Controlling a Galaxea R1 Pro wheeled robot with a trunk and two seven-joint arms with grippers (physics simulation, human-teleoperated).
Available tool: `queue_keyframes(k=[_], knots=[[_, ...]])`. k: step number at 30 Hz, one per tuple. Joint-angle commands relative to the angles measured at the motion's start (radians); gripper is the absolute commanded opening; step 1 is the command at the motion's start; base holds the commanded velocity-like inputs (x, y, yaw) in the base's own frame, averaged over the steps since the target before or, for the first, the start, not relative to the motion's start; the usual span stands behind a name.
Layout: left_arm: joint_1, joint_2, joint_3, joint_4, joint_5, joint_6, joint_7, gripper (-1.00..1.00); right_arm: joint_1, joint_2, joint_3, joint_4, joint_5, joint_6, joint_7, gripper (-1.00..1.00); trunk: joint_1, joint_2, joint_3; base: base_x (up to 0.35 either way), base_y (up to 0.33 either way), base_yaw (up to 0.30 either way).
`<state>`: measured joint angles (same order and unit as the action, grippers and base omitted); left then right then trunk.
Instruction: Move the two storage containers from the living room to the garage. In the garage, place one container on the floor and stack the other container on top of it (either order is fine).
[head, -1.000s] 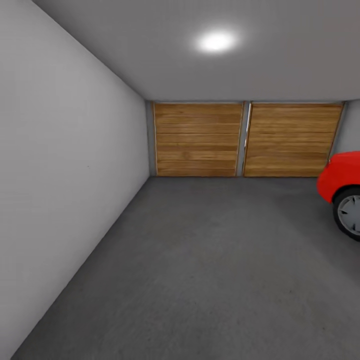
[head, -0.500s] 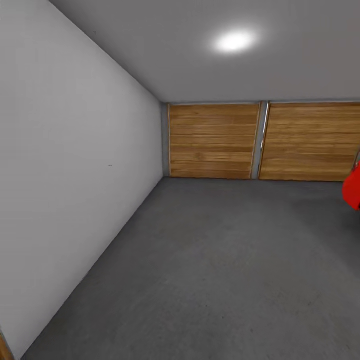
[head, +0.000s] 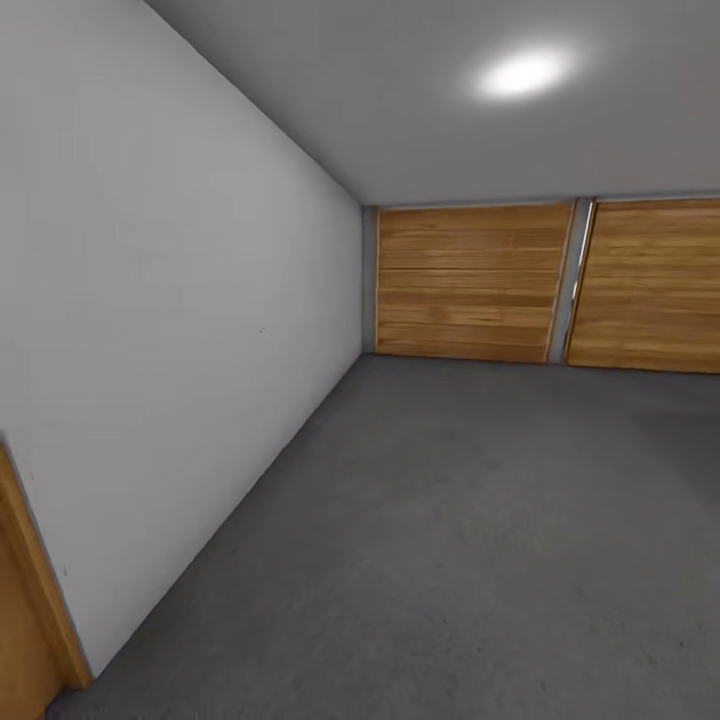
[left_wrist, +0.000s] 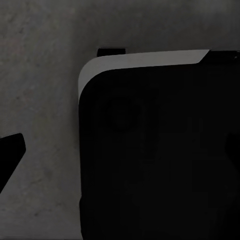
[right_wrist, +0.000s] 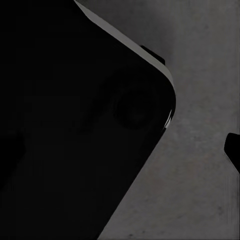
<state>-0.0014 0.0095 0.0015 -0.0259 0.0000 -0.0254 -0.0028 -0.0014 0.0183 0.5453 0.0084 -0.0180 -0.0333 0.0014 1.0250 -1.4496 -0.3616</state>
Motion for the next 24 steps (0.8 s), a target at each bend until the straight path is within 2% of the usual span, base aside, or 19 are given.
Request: queue_keyframes(k=[1, 24], knots=[[0.0, 0.0, 0.0, 0.0, 0.0, -0.002, 0.0, 1.0, 0.0, 0.0, 0.002, 0.001, -0.002, -0.004, 0.0, 1.0, 0.0, 0.0, -0.001, 0.0, 0.0, 0.274], [0.0, 0.0, 0.0, 0.0, 0.0, -0.002, 0.0, 1.0, 0.0, 0.0, 0.002, 0.001, -0.002, -0.004, 0.0, 1.0, 0.0, 0.0, -0.001, 0.0, 0.0, 0.274]])
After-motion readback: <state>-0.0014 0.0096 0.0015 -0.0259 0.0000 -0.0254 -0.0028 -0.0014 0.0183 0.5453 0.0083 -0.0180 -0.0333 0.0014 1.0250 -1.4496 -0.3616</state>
